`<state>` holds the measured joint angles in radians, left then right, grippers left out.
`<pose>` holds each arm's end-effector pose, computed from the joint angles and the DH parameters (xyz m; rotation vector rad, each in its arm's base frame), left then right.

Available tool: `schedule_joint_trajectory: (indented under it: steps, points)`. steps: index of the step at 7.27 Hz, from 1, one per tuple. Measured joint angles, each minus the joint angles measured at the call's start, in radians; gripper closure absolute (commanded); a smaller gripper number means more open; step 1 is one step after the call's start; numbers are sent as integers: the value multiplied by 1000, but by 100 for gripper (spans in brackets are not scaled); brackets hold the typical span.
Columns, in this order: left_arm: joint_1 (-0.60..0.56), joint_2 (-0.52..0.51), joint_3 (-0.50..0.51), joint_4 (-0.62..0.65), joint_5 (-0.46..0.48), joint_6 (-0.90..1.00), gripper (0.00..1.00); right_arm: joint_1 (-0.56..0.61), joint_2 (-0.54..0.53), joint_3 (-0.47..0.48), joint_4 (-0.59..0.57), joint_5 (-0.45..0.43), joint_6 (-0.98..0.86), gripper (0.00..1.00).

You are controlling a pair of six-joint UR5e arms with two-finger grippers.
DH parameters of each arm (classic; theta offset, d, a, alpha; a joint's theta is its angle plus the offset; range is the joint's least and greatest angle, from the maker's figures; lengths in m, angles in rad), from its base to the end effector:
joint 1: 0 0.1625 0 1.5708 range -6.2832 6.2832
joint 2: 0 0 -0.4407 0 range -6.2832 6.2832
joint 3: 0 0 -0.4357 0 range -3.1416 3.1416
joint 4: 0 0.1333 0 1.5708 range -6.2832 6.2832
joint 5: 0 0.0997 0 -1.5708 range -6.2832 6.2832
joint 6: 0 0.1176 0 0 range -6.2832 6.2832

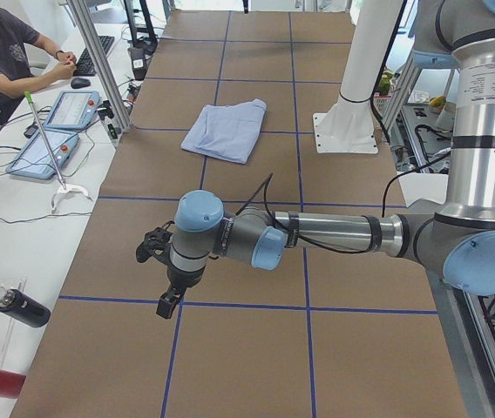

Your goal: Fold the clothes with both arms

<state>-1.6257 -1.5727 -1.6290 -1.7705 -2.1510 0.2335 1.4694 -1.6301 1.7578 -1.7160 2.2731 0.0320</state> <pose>-0.0993 -0.5528 0.6465 0.3335 0.5359 0.2480 0.0060 -0.5074 0.6384 -0.0636 -0.6997 -0.0604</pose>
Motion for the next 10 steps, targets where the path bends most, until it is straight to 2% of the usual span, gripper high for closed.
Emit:
schedule_joint_trajectory:
  steps: [2, 4, 6, 10]
  points:
    - [5, -1, -36, 166, -49, -24, 0, 16, -25, -3, 0, 19, 1, 0]
    - [52, 9, -47, 239, -111, -125, 0, 38, -39, -4, -1, 65, 0, 0]
    - [107, 22, -39, 211, -121, -160, 0, 55, -55, -3, 0, 75, -2, 0]
    - [116, 30, -39, 188, -127, -162, 0, 94, -96, -5, 0, 69, -65, 0]
